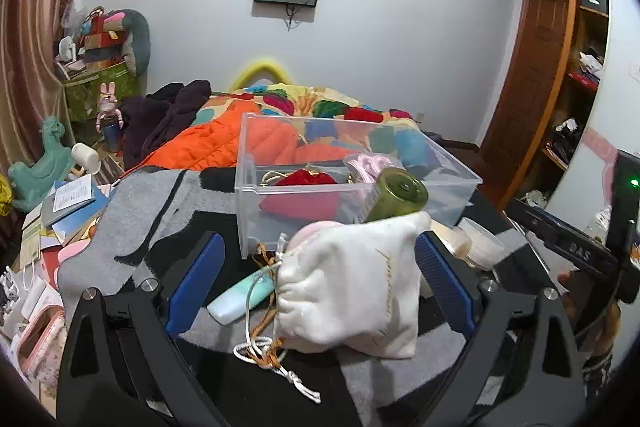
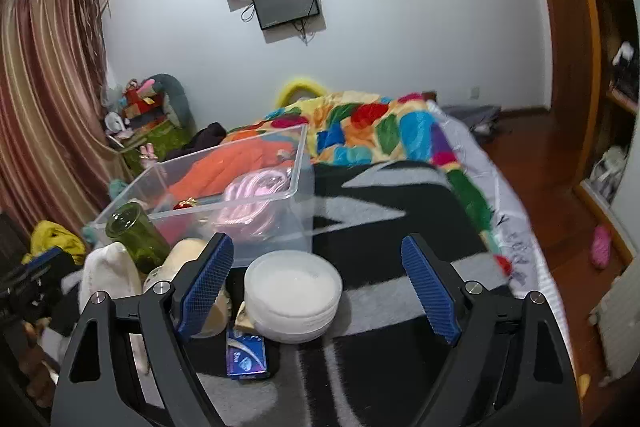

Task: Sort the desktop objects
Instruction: 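Grasp white drawstring pouch with left tool while right tool approaches white powder jar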

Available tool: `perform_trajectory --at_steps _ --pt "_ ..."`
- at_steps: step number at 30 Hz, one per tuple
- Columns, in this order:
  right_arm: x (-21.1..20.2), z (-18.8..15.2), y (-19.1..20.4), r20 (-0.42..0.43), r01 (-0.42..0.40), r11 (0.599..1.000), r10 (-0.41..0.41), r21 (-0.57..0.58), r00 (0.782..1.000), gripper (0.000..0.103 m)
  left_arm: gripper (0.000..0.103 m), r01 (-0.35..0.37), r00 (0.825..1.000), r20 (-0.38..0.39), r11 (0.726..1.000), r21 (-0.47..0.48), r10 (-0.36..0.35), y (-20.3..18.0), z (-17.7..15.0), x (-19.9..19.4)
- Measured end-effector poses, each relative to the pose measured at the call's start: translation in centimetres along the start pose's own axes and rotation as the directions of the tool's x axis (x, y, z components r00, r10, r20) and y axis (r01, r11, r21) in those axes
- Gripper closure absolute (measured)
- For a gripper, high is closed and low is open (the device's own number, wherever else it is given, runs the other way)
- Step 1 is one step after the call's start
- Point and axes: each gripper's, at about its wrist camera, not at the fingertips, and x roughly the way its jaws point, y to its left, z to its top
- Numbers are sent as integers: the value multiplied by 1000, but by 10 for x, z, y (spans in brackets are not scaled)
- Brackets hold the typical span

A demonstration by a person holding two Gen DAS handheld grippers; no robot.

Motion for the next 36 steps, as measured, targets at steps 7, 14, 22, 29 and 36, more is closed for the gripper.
perform_trajectory --at_steps 7,14,22,29,36 --pt "3 -8 -8 -21 -59 998 59 -10 998 19 6 103 995 0 994 -26 -103 -1 -6 -7" --pt "5 -13 -16 -41 -40 999 40 -10 998 19 6 106 992 -60 994 -17 -107 -10 -15 9" --pt "14 -20 -26 -90 -58 998 58 5 994 19 6 89 983 -150 992 -94 -102 -1 -26 38" --pt "22 -24 -22 -116 -156 988 157 17 981 19 6 107 967 -203 967 -231 -155 16 -31 56" --pt "30 -27 -22 -123 -207 977 213 58 969 19 6 58 976 -200 987 -150 -88 -4 -31 57"
